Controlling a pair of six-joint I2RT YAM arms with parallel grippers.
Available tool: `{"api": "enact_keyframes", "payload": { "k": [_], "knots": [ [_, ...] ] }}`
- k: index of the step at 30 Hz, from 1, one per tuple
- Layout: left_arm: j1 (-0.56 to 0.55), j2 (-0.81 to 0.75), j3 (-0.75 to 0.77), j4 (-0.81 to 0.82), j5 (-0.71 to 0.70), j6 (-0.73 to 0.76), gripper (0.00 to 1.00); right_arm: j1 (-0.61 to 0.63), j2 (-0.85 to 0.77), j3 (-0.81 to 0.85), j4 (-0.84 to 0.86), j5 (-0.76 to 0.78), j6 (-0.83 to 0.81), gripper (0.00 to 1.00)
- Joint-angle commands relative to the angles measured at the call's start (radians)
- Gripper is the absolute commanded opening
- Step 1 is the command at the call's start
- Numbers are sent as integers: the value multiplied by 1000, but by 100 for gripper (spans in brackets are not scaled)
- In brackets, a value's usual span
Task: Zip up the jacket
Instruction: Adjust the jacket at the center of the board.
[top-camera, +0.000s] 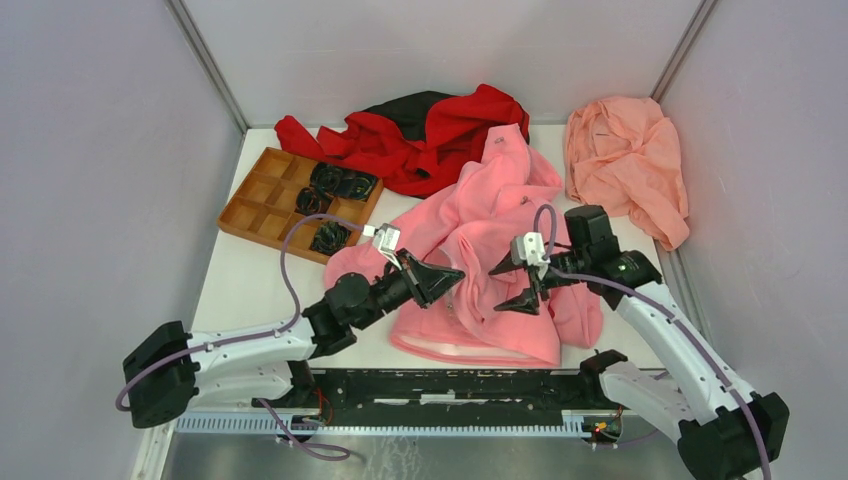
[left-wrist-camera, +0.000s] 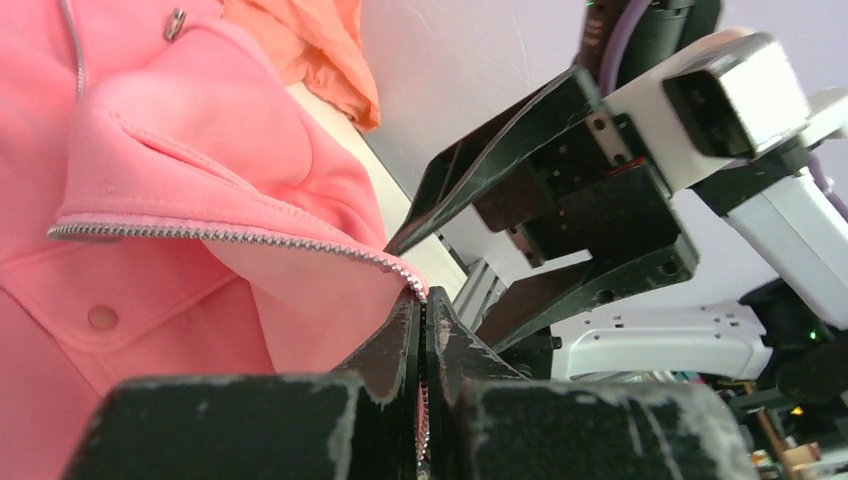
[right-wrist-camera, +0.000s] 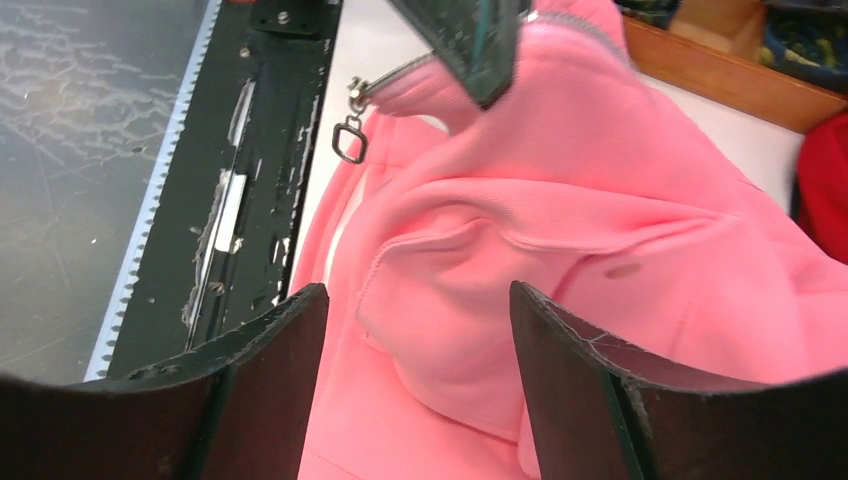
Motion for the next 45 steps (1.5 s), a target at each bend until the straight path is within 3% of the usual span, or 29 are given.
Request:
{"api": "enact_keyframes", "payload": {
  "k": [1, 7, 10, 18, 27, 38, 40, 45],
  "knots": [
    [2, 17, 65, -35, -73, -166, 2, -67, -21, 61, 25, -53, 118, 75],
    [2, 80, 149, -97, -92, -221, 2, -101, -26, -2, 241, -112, 450, 76],
    [2, 121, 177, -85, -94, -269, 2, -102, -25, -23, 302, -100, 540, 73],
    [2, 206, 206, 26, -73, -349, 2, -101, -35, -44, 318, -42, 591, 70],
    [1, 249, 251, 84, -63, -382, 2, -101, -40, -2, 187, 7, 512, 43],
    [1, 300, 292, 115, -34, -388, 2, -100, -10, -24, 151, 30, 572, 50],
    [1, 307, 295, 125, -26, -388, 2, -100, 5, -6, 127, 51, 550, 44],
    [1, 305, 289, 141, -17, -387, 2, -101, 24, 57, 48, 111, 471, 14]
  ]
}}
